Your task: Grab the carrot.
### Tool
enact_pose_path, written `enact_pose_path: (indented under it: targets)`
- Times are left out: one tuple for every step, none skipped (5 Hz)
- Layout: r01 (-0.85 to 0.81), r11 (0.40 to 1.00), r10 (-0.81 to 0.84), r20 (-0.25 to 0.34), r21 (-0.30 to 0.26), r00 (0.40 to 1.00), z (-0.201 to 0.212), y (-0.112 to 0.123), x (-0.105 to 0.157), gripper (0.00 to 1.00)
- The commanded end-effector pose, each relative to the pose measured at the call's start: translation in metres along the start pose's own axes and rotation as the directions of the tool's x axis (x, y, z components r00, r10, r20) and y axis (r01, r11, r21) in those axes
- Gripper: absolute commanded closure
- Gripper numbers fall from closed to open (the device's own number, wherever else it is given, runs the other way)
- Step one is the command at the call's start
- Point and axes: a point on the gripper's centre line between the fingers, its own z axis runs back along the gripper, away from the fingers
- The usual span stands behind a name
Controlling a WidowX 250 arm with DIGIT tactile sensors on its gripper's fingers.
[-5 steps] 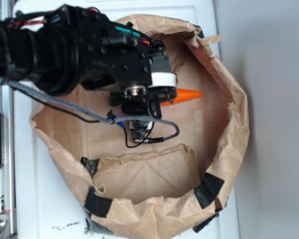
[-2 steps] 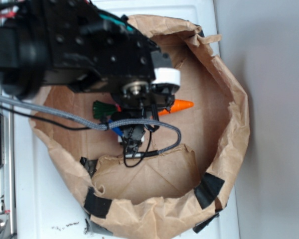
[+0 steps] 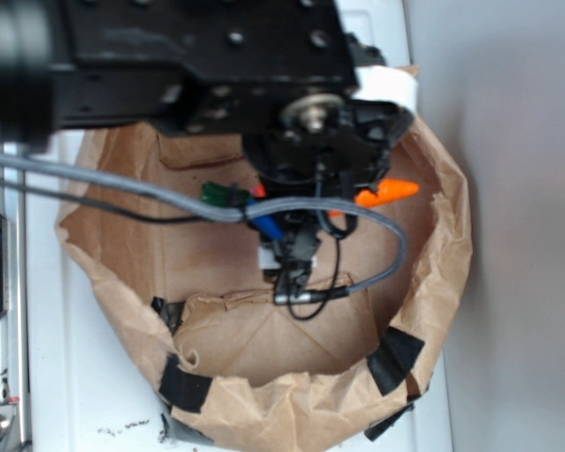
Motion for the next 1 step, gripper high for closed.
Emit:
enact_pose_path:
  targets:
    - [0.03,0.999,-0.033,0.085,0.035,0.996,0.0202,-0.0045,0.0091,1.0]
